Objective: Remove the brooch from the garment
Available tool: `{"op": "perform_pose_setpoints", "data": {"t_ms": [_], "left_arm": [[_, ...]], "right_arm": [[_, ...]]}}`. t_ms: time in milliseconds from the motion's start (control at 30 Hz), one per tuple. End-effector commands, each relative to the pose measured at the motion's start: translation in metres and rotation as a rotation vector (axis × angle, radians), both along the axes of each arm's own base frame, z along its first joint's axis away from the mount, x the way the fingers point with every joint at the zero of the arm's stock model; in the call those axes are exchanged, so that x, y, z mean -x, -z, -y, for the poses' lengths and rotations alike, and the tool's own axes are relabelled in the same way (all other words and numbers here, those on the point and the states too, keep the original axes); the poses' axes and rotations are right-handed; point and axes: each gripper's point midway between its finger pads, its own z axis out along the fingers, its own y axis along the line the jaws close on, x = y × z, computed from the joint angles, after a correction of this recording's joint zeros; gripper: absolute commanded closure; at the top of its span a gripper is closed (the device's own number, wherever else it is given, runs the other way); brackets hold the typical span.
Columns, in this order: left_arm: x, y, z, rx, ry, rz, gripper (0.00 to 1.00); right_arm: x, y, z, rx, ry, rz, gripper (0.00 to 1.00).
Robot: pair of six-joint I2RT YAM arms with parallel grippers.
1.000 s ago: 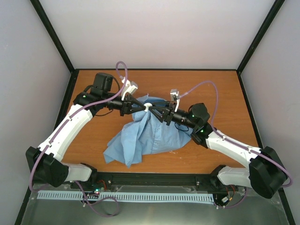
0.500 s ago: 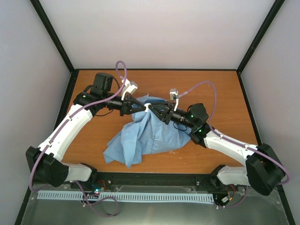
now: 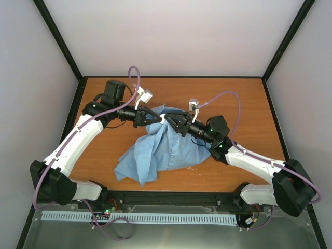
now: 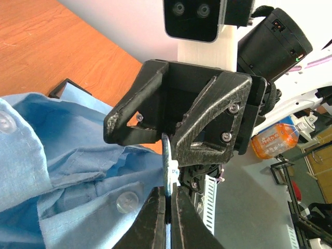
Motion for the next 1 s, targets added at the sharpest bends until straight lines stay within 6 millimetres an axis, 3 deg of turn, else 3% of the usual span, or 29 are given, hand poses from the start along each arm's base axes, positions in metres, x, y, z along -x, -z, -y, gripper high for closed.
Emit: {"op": "perform_pose_setpoints", "data": {"t_ms": [0,267,433,700,967], "left_arm": [[0.009,-0.031,0.005,0.071,0.056,0.062,0.99],[0.006,-0.027,0.004,0.058,0.046,0.075,0.99],[0.005,-0.029,0.004,0.062,0.044,0.076,0.99],[0.006,-0.03,0.004,0.06,0.044,0.081,0.99],[0.008,-0.029,0.004,0.064,0.058,0.094,0.99]], "right_arm": [[0.004,0.006,0.002,0.006,0.008,-0.005,0.62],[0.031,-0.013,0.008,-0.094,-0.121,0.019,0.55],[0.03,-0.013,0.004,-0.129,-0.146,-0.004,0.56],[0.018,-0.011,0.001,-0.144,-0.115,-0.026,0.75],[0.007,-0.005,0.002,-0.133,-0.064,-0.065,0.85]]}}
